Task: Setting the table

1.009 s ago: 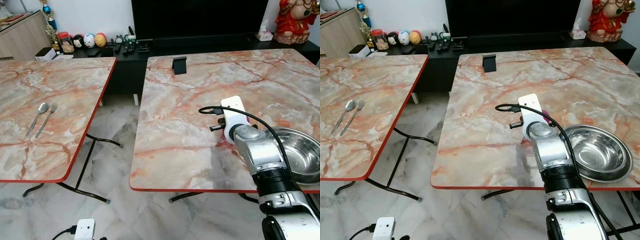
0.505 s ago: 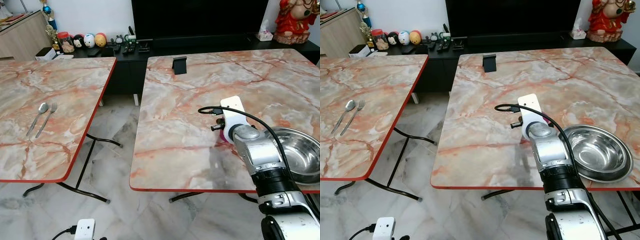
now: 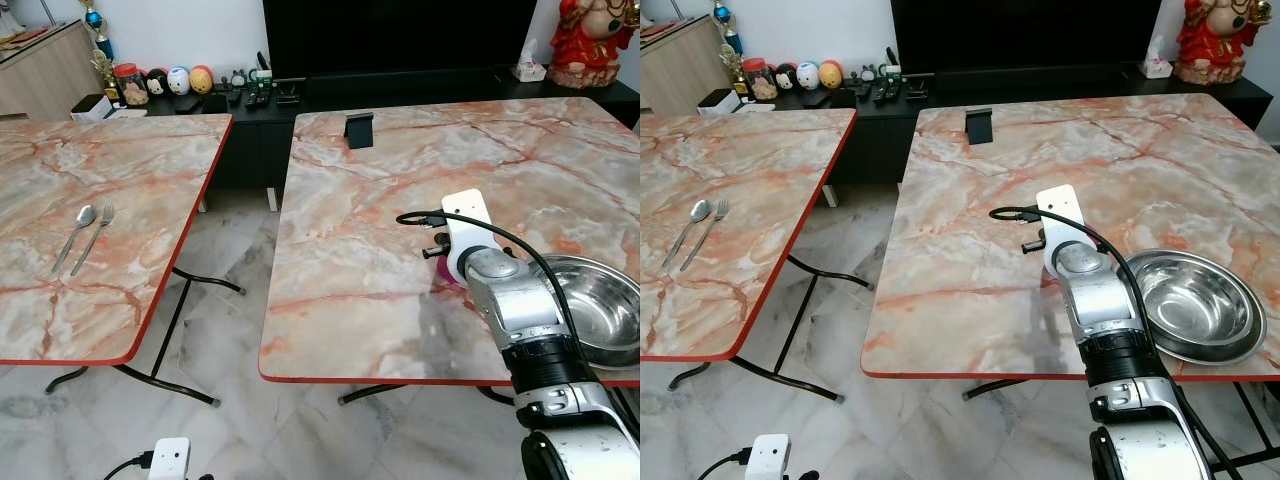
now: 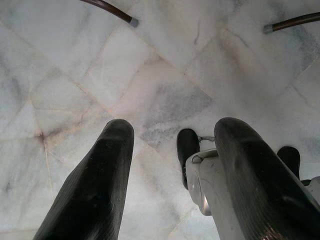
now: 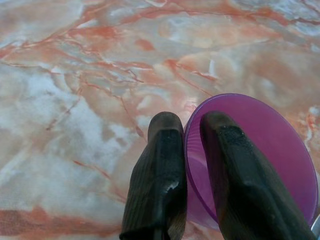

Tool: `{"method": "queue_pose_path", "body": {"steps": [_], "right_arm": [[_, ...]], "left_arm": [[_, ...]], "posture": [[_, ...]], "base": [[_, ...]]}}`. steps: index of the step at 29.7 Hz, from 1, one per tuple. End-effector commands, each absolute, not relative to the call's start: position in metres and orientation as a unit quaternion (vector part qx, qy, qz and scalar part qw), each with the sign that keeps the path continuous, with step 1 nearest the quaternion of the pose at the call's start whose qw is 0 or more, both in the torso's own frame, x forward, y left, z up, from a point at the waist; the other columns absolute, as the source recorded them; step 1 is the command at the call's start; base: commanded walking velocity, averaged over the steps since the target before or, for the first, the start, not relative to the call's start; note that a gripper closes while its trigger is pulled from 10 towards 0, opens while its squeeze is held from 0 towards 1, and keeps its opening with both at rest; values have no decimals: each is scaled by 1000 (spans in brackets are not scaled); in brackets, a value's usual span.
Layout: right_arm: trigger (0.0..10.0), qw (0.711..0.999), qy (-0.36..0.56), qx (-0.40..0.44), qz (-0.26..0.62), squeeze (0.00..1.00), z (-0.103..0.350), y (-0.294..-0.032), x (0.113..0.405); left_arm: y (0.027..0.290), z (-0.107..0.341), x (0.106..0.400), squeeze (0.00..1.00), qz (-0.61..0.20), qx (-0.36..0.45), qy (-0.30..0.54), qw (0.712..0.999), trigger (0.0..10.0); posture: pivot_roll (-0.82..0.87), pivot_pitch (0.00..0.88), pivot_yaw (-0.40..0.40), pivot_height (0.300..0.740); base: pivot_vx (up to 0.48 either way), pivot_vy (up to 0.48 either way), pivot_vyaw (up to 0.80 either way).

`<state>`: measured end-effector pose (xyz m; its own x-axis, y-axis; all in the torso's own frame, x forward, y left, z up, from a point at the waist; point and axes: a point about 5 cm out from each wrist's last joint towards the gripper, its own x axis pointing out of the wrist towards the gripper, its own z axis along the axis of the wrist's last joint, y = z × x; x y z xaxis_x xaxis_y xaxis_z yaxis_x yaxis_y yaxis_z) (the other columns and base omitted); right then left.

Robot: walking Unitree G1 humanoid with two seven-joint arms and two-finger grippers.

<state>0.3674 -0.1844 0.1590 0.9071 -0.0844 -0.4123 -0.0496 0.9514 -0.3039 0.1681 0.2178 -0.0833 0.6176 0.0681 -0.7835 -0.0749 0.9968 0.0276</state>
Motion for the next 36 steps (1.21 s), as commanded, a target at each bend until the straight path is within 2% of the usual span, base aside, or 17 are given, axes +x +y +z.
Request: {"method": "queue_pose_path", "body": {"steps": [1,2,3,5,6,9,10,11,21,22,23,36], "right_arm": [[10000,969,196,-149,-8,0,168,-181,370],[10000,969,198,-148,-6,0,167,-181,370],[10000,969,201,-146,-3,204,166,-180,369],[10000,968,203,-146,-3,204,165,-180,369],[10000,968,205,-146,-2,490,164,-180,369],[10000,967,208,-148,-2,396,162,-180,369],[10000,967,208,-148,-2,396,162,-180,369],[10000,967,208,-149,-1,0,162,-179,369],[10000,964,216,-156,7,0,157,-178,368],[10000,963,218,-156,7,255,156,-178,367],[10000,963,219,-155,6,1000,155,-178,367],[10000,963,219,-154,6,1000,154,-177,367]], "left_arm": [[222,-85,164,0,47,-5,445,894,10000],[222,-85,164,0,48,-5,445,894,10000],[222,-85,164,0,48,-6,445,894,10000],[222,-85,164,0,48,-6,445,894,10000],[222,-85,164,0,48,-6,445,894,10000],[222,-85,164,0,48,-7,445,894,10000],[222,-85,164,0,48,-7,445,894,10000],[222,-85,164,0,48,-7,445,894,10000],[222,-85,164,0,49,-8,447,893,10000],[222,-85,164,0,49,-8,447,893,10000],[222,-85,164,0,48,-8,447,893,10000],[222,-85,164,0,48,-7,447,893,10000]], "posture": [[-155,0,82,740],[-155,0,82,740],[-155,0,82,740],[-155,0,82,740],[-155,0,82,740],[-150,0,80,740],[-150,0,80,740],[-150,0,80,740],[-150,0,81,740],[-150,0,81,740],[-150,0,81,740],[-147,0,81,740]], "base": [[0,0,0],[0,0,0],[0,0,0],[0,0,0],[0,0,0],[0,0,0],[0,0,0],[0,0,0],[0,0,0],[0,0,0],[0,0,0],[0,0,0]]}}
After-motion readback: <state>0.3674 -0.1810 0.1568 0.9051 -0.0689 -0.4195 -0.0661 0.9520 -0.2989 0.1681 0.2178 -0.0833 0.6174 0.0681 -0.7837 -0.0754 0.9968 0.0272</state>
